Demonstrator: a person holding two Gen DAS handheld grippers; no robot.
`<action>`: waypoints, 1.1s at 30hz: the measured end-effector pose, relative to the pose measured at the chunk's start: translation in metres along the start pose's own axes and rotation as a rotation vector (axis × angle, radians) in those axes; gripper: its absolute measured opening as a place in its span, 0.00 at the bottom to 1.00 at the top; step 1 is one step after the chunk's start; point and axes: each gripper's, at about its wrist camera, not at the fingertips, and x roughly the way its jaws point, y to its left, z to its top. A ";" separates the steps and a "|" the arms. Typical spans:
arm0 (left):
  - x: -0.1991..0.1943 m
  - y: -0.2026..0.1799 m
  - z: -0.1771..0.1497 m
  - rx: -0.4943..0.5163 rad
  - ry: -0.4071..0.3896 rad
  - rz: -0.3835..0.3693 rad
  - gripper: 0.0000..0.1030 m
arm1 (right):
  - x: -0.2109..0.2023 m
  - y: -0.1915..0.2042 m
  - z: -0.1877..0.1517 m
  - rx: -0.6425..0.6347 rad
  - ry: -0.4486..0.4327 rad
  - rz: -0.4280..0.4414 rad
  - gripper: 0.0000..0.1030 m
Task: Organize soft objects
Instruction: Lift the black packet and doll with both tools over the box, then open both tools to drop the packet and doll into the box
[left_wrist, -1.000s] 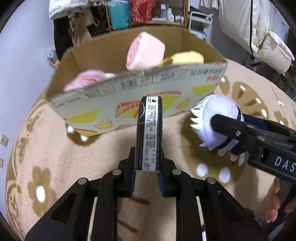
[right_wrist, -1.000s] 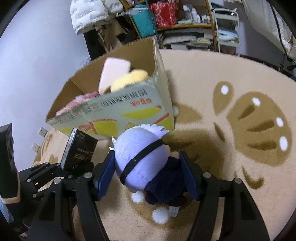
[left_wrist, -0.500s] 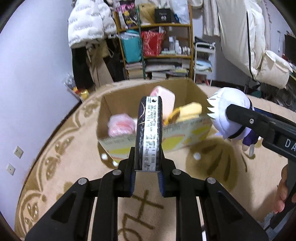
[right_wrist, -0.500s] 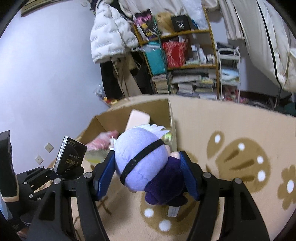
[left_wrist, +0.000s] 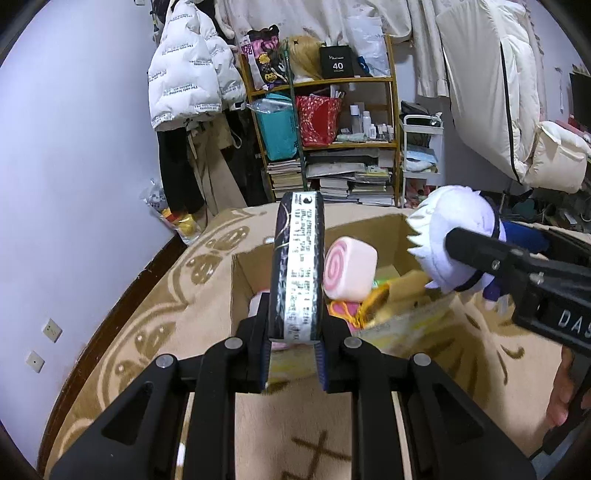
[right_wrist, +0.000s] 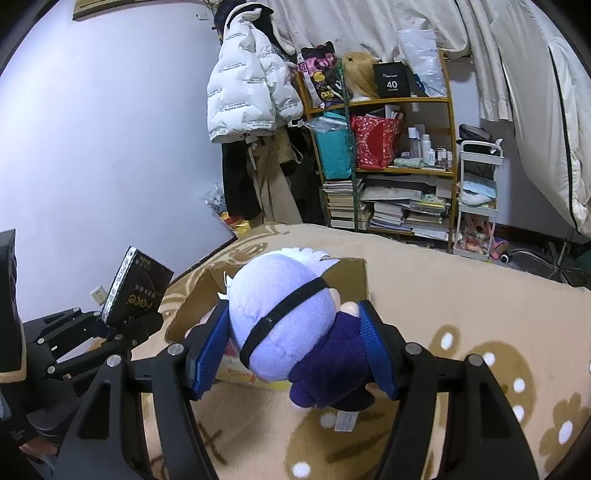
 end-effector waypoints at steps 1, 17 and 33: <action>0.003 0.000 0.002 -0.001 0.002 0.001 0.18 | 0.003 0.000 0.000 0.001 0.000 0.003 0.69; 0.061 -0.003 0.007 0.011 0.048 0.009 0.18 | 0.057 -0.019 0.011 -0.002 0.021 0.057 0.71; 0.095 0.018 -0.002 -0.082 0.146 0.013 0.20 | 0.081 -0.020 -0.003 0.042 0.074 0.129 0.81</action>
